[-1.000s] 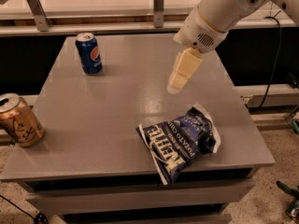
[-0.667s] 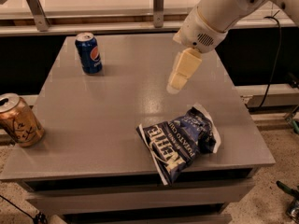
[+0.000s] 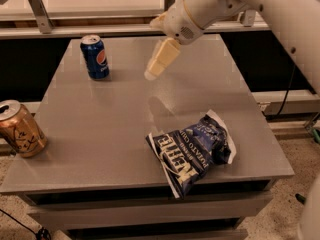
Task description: Move pepsi can near orange can
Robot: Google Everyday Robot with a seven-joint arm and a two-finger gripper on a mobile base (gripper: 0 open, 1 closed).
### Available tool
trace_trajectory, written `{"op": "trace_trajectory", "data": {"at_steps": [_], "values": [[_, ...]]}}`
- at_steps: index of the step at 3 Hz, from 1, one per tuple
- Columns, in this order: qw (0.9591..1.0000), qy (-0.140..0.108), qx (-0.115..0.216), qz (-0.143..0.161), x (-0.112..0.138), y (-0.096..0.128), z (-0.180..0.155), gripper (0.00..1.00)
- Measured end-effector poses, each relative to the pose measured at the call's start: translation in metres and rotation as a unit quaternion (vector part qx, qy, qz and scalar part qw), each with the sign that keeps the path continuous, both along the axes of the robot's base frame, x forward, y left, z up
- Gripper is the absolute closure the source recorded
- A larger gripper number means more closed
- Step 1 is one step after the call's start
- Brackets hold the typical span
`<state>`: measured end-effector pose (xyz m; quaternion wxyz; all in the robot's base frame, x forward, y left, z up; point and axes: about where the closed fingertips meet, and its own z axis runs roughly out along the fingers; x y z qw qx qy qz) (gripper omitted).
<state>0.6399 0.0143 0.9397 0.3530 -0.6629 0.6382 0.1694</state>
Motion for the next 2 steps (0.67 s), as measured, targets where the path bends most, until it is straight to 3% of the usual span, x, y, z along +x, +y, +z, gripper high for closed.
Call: {"op": "trace_trajectory", "data": {"at_steps": [1, 2], "values": [[0.9949, -0.027, 0.082, 0.053, 0.037, 0.062, 0.020, 0.00], [0.9869, -0.040, 0.131, 0.086, 0.055, 0.106, 0.037, 0.00]]}}
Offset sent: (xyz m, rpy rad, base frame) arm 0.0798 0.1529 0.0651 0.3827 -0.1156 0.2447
